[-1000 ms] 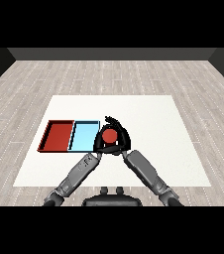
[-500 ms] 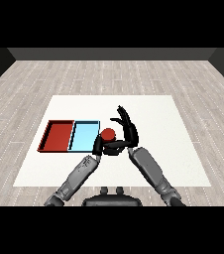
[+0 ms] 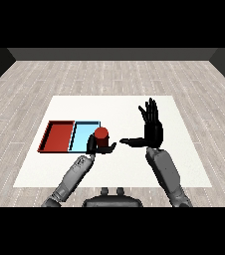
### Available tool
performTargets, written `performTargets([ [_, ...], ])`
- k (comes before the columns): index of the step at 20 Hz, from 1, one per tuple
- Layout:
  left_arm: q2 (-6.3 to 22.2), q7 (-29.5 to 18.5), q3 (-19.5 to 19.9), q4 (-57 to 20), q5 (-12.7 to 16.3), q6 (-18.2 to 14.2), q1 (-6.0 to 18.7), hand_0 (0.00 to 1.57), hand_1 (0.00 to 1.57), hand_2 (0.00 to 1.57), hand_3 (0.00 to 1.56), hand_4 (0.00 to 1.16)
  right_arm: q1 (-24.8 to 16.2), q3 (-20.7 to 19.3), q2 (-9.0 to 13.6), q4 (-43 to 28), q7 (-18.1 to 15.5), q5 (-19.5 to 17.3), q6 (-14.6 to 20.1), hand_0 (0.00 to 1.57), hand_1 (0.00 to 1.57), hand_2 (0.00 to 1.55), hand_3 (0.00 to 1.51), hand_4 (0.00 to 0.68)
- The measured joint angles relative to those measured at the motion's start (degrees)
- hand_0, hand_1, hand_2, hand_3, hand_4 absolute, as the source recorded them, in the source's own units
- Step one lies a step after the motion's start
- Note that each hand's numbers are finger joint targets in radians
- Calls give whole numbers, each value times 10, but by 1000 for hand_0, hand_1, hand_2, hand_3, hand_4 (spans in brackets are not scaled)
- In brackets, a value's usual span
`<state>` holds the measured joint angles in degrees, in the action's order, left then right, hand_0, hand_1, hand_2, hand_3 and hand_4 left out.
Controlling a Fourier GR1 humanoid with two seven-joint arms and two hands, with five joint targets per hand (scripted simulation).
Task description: Pick the red can and put it in the red box
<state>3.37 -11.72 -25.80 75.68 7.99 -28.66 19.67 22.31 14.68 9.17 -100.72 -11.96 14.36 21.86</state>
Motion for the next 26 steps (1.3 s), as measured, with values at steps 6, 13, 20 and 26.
performTargets([
  [6,51,36,36,52,-19,8,0,1571,1571,1561,1461,1111,-78,-65,27,0,-35,40,-50,0,0,0,0,0],
  [13,109,75,79,72,-51,15,-1,1571,1571,1550,1416,1135,-155,-96,49,34,-65,35,-86,0,0,0,0,0],
  [20,174,113,140,3,-81,36,56,1566,1566,1508,1424,1102,-206,-104,43,101,-112,34,-126,0,0,0,0,0],
  [26,217,112,194,-151,-93,63,106,1571,1571,1560,1457,1101,-204,-113,37,143,-125,30,-133,0,0,0,0,0],
])
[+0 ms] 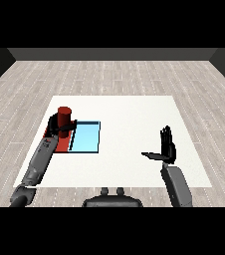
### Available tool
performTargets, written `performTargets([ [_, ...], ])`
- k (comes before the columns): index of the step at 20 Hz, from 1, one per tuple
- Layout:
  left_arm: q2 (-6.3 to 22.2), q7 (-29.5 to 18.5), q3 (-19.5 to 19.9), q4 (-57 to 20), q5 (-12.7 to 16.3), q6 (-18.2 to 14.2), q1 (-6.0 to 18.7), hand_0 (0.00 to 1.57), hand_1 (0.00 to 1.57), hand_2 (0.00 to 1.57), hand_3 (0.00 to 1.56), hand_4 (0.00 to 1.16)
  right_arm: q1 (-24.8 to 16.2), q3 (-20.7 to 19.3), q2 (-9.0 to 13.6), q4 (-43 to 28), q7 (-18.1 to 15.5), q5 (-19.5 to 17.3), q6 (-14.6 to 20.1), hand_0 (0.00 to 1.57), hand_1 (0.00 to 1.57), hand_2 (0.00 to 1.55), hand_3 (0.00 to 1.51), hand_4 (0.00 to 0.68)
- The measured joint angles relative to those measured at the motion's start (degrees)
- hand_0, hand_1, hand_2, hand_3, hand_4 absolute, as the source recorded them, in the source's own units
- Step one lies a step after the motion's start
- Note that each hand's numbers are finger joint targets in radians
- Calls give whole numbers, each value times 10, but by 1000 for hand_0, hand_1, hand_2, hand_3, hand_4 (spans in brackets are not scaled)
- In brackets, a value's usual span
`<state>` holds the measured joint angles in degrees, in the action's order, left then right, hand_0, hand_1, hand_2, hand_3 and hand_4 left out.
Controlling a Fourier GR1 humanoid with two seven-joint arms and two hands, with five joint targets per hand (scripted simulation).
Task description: Pick the red can and put it in the red box
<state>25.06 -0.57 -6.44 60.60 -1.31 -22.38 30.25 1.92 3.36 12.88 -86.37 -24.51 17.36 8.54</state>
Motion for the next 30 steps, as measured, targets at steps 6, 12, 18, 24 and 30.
performTargets([
  [6,10,-64,52,-192,0,11,24,1571,1571,1571,1490,1064,24,-13,0,40,-28,-5,-15,0,0,0,0,0],
  [12,15,-78,69,-364,-29,-14,63,697,697,753,825,826,18,-14,4,19,-42,-15,-17,0,0,0,0,0],
  [18,7,-59,74,-485,-52,-35,100,760,760,758,0,672,8,-13,-1,3,-60,-24,-16,0,0,0,0,0],
  [24,13,-66,76,-538,-59,7,113,0,0,0,0,644,9,-7,-7,-6,-61,-29,-15,0,0,0,0,0],
  [30,28,-15,35,-582,-107,43,140,0,0,0,0,0,-2,-5,-10,-16,-74,-27,-28,0,0,0,0,0],
])
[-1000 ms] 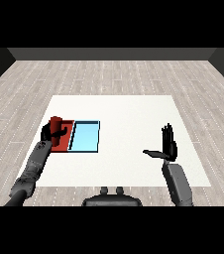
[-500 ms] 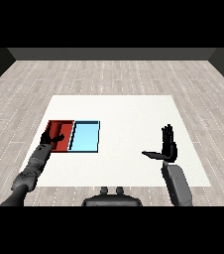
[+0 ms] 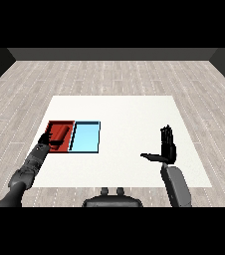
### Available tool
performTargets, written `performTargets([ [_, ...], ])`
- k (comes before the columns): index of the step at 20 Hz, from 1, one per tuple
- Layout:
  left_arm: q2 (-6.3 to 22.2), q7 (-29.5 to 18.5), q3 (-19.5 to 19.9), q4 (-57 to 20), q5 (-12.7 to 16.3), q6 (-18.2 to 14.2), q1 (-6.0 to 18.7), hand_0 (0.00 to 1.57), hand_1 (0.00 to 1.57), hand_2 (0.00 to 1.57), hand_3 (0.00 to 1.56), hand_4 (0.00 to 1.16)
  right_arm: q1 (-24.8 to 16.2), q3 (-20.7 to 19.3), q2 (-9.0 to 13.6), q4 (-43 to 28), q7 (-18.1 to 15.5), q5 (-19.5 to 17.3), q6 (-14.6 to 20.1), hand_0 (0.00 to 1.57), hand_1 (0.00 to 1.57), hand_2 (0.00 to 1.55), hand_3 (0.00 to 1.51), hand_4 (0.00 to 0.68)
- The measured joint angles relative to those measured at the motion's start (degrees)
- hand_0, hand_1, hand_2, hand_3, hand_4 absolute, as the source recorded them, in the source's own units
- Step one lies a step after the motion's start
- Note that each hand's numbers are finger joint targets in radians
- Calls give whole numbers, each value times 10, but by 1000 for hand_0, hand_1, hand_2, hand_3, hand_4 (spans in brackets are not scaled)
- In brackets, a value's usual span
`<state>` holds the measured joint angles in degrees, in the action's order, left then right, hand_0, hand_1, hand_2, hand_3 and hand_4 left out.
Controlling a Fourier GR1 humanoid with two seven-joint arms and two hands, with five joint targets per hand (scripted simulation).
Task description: Pick the red can and put it in the red box
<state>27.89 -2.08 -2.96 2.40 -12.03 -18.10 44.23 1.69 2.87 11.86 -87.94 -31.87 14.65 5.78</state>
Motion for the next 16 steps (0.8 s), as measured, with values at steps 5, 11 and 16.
performTargets([
  [5,-3,18,16,-3,14,2,5,0,0,0,0,0,-14,-4,1,-10,-12,4,-12,0,0,0,0,0],
  [11,-9,-125,112,82,109,-34,-16,0,0,0,0,0,-17,-2,0,-18,-16,2,-17,0,0,0,0,0],
  [16,-43,-274,172,189,181,10,-21,0,0,0,0,0,-15,5,-2,-20,-12,5,-26,0,0,0,0,0],
])
